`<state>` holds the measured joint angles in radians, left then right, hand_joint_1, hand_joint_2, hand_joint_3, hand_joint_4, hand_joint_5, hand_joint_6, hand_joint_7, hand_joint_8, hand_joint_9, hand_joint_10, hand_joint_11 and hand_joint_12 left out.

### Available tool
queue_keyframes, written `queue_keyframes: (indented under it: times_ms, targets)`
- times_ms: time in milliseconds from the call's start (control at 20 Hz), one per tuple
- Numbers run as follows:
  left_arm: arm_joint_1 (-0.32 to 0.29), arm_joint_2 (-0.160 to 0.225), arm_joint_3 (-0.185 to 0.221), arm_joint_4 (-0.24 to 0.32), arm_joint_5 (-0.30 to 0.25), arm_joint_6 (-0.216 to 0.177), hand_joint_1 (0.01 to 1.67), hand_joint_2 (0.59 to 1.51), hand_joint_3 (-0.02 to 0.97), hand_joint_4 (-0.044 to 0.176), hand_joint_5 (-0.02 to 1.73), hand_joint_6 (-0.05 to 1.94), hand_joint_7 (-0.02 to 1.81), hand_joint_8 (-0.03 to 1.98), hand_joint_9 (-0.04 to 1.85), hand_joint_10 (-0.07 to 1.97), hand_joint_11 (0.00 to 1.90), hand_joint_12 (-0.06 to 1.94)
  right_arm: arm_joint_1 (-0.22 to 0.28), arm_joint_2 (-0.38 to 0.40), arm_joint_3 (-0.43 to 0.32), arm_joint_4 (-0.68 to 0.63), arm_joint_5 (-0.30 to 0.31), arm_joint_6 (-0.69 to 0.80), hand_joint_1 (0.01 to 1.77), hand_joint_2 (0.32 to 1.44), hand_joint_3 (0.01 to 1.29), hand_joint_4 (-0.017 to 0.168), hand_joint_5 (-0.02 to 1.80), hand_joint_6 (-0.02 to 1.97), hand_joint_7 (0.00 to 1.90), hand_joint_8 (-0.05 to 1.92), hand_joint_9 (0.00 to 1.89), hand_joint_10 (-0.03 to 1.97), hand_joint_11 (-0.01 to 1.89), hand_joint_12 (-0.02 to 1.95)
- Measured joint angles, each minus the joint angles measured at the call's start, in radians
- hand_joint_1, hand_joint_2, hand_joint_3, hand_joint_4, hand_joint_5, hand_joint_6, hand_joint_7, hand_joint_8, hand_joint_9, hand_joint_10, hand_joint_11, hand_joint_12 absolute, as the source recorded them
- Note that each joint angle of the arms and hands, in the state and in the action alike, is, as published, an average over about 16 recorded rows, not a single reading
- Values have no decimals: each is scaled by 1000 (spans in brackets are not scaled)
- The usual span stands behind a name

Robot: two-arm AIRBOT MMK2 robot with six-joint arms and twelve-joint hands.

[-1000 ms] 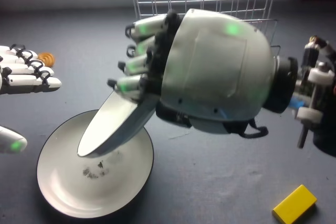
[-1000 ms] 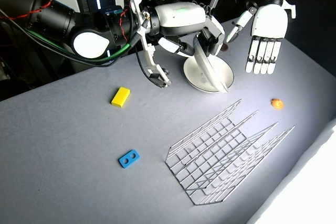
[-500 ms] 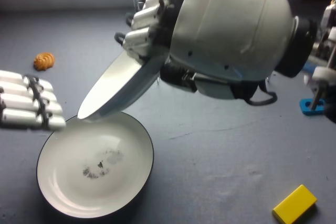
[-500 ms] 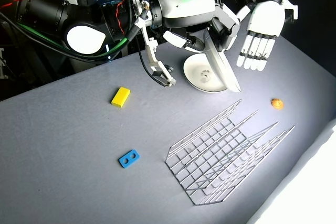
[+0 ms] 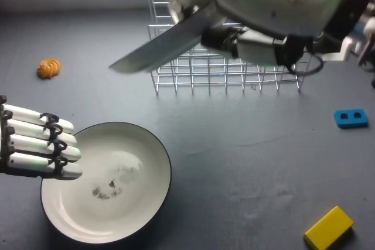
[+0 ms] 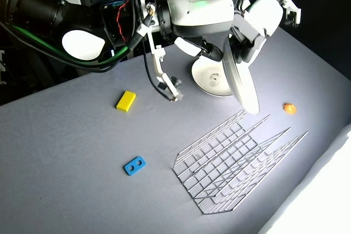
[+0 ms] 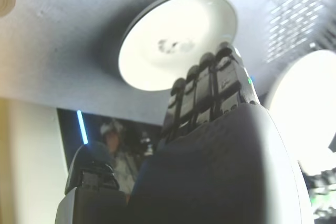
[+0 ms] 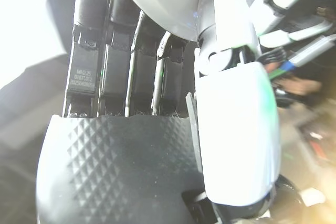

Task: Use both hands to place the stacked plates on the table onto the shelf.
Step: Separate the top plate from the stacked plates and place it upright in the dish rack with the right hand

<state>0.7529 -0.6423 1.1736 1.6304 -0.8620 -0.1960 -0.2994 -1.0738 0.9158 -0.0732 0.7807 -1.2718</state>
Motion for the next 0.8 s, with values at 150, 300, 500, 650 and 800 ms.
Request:
queue_keyframes:
  times_ms: [150, 300, 500, 650, 800]
  targets:
    - [9, -7, -14, 2, 31, 0, 19, 1168, 22, 4, 29, 9, 16, -5, 20, 8, 16, -9, 18, 2, 20, 71, -22, 8, 1202, 1015, 12, -4, 874, 945, 952, 1061, 997, 799, 739, 1173]
    - [19, -17, -27, 0, 74, 0, 19, 1166, 22, 4, 35, 9, 15, -5, 20, 8, 17, -9, 39, 4, 39, 149, -52, 20, 1202, 1017, 12, -4, 863, 963, 948, 1083, 989, 803, 739, 1173]
    - [32, -36, -37, -4, 139, 0, 18, 1163, 21, 4, 43, 9, 17, -5, 19, 9, 18, -9, 70, 4, 63, 252, -101, 37, 1201, 1019, 12, -5, 853, 993, 948, 1107, 989, 785, 736, 1176]
    - [44, -52, -39, -7, 186, 0, 17, 1162, 21, 4, 48, 9, 18, -4, 18, 9, 19, -9, 97, 3, 78, 325, -142, 47, 1201, 1021, 12, -6, 846, 1001, 950, 1117, 994, 768, 733, 1182]
    - [56, -65, -40, -11, 224, -5, 16, 1162, 21, 4, 50, 9, 16, -4, 17, 8, 19, -8, 126, 0, 96, 396, -186, 56, 1202, 1023, 12, -7, 840, 992, 955, 1124, 1000, 756, 734, 1179]
